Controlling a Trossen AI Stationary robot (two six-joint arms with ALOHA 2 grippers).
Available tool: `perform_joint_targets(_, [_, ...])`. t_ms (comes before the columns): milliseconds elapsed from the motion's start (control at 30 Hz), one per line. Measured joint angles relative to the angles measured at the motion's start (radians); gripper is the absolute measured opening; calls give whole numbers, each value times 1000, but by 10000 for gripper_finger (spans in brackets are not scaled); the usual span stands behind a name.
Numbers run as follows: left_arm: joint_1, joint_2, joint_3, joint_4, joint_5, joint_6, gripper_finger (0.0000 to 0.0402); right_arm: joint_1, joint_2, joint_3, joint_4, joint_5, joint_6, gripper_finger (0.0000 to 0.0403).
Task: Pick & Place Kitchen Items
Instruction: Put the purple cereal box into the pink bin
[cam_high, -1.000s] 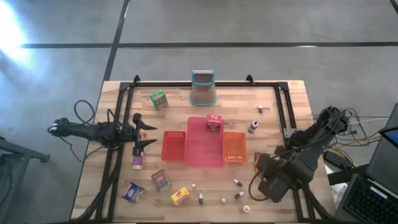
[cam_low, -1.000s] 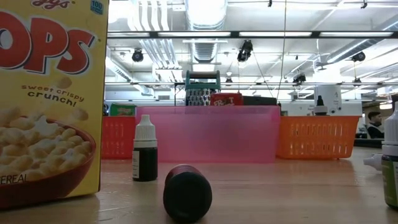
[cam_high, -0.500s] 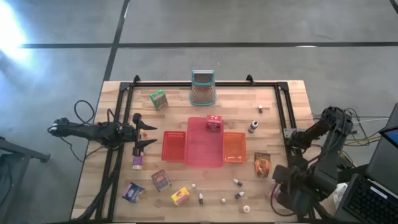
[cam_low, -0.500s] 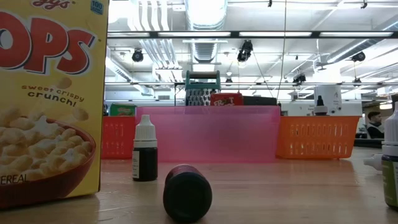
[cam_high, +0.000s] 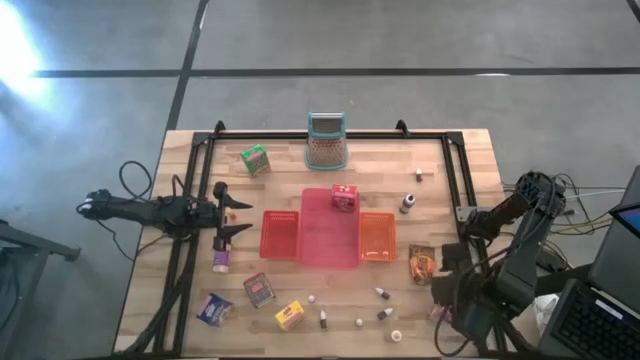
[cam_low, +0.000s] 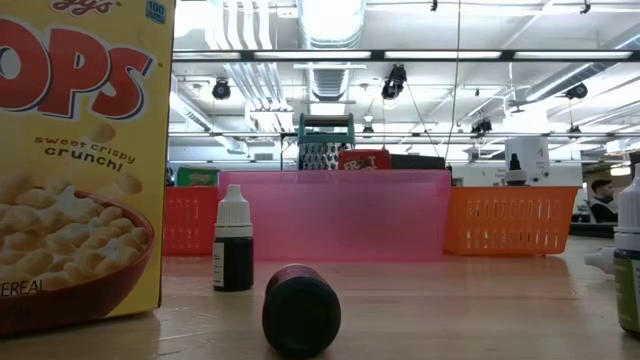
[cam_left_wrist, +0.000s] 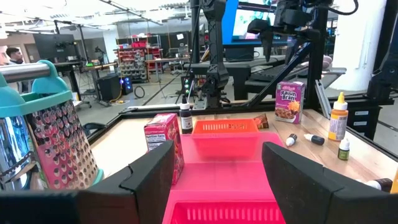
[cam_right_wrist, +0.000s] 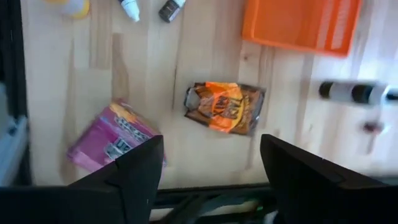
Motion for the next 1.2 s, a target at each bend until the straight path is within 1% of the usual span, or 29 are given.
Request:
perform_joint_targets(100, [0, 0, 0, 0, 0, 0, 248, 2, 0, 0, 0, -2, -215, 267])
perform_joint_targets(233, [0, 0, 0, 0, 0, 0, 248, 3, 1, 0, 0, -3, -328, 257])
perform_joint_targets(367, [0, 0, 0, 0, 0, 0, 248, 5, 2, -21, 0, -23, -350, 239])
perform_joint_targets(567, [0, 0, 0, 0, 0, 0, 248, 17, 2, -68, 12, -173, -342, 216])
perform_joint_targets(633, [0, 0, 0, 0, 0, 0, 248, 22, 2, -72, 28, -197, -334, 210])
perform_joint_targets(800, [0, 0, 0, 0, 0, 0, 248, 32, 2, -73, 100, -198, -358, 192])
perform_joint_targets(933, [0, 0, 0, 0, 0, 0, 248, 32, 2, -74, 86, -197, -409, 175])
perform_joint_targets(1200, [0, 0, 0, 0, 0, 0, 248, 33, 2, -76, 87, -190, -418, 135])
